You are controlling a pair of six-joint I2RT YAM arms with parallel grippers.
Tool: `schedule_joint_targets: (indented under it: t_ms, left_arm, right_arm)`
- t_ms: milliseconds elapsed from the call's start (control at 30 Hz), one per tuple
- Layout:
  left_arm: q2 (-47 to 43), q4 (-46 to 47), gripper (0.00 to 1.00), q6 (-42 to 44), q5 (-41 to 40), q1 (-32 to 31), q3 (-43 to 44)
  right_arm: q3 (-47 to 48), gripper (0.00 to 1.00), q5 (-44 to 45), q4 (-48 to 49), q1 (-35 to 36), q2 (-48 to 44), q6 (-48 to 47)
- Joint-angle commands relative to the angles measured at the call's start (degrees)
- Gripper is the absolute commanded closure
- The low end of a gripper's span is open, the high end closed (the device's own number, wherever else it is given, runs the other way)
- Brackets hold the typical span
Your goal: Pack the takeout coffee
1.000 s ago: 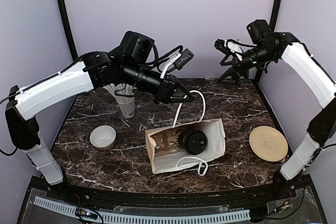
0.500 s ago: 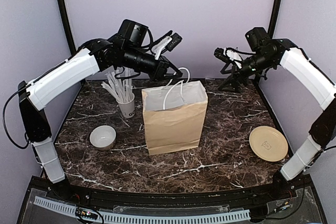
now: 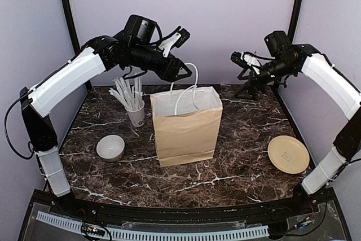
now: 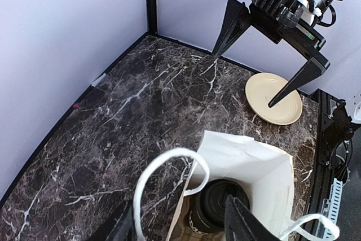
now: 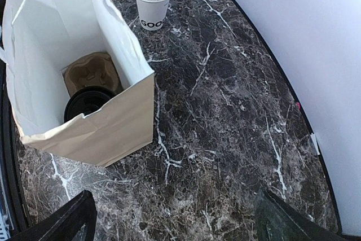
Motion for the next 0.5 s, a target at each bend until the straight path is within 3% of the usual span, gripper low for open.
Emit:
schedule_joint_targets:
  t_ms: [0,200,333,467]
  left_arm:
    - [-7.7,-3.8,0.43,1.7,-6.4,0.3,-0.4]
    - [-17.9,-3.3,0.37,-2.3,-21.7,1.1,-14.1]
    - [-19.4,-7.8,0.50,-10.1,-26.9,5.5,-18.8]
    - [-20.0,-6.6,0.71,-12.8,-22.0,11.0,-22.8]
  right_arm:
    - [-0.9,0.02,0.4,3.8,-1.6,-1.4,2.8]
    - [-6.0,0.02,-1.1,9.6,-3.4,-2.4,7.6]
    - [-7.9,0.03,-2.0,11.2,-3.9,-2.4,8.7]
    - [-8.7,0.03,-2.1,12.0,-3.9,-2.7,9.1]
